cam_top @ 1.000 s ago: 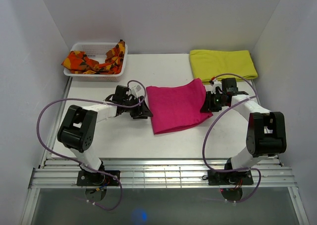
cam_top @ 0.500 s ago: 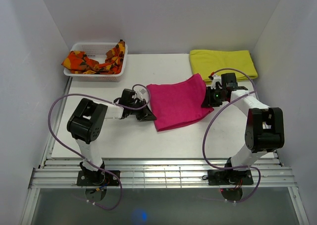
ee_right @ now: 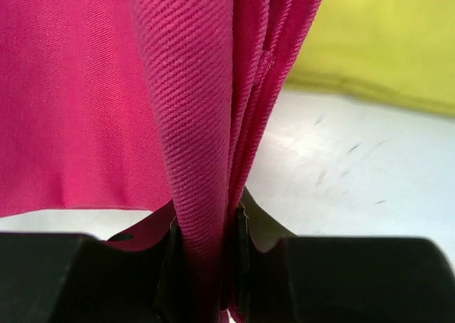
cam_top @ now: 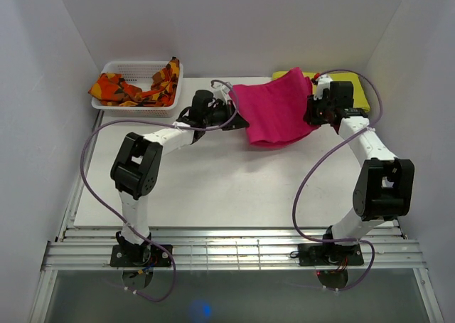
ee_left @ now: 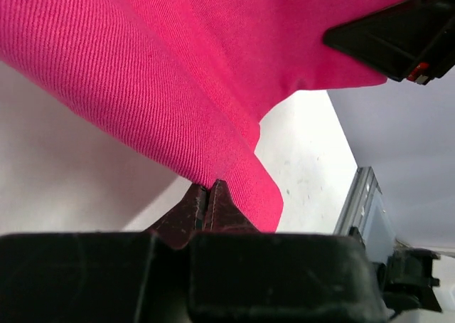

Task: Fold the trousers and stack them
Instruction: Neatly place the folded trousers to the corner

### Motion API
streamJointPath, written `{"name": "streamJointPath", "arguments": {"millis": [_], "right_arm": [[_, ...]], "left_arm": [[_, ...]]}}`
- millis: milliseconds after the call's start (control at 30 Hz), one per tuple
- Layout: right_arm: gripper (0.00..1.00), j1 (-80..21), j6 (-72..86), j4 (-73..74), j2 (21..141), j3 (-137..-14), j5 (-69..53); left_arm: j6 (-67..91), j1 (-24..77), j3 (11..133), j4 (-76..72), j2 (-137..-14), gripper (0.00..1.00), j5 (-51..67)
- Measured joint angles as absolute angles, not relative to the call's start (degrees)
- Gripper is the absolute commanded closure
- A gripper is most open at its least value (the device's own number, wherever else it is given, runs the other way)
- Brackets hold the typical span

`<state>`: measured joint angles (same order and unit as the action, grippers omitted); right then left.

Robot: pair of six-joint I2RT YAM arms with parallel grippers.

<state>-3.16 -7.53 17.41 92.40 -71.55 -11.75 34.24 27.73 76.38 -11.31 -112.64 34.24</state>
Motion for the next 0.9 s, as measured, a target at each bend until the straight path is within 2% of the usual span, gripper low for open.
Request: {"name": "streamJointPath", "arguments": {"millis": [233,600,667,767,900], "right_arm": [[0.92,4.5,-8.6,8.3,94.7,-75.9,-10.5],[0.92,10.3,-6.2,-1.8,110.6,-86.6,-9.1],[0.92,11.3,-4.3,-2.7,114.2,-90.0,-8.5],[0.92,12.7,-1.0,-3.0,120.2,-95.8,-8.2],[0.92,13.5,4.4,0.1,127.9,-101.4,-10.9]], "left_arm": [[32.8,29.7,91.3,-16.5,-125.9,1.00,33.5],[31.0,32.7,119.5,-22.0,-150.7,1.00,31.6],[30.8,33.2,120.9,-22.6,-152.1,0.98,30.4],[30.3,34.1,119.3,-24.4,-151.9,0.88,30.5],[28.9,34.8,107.9,-28.3,-146.9,0.85,31.1]]}}
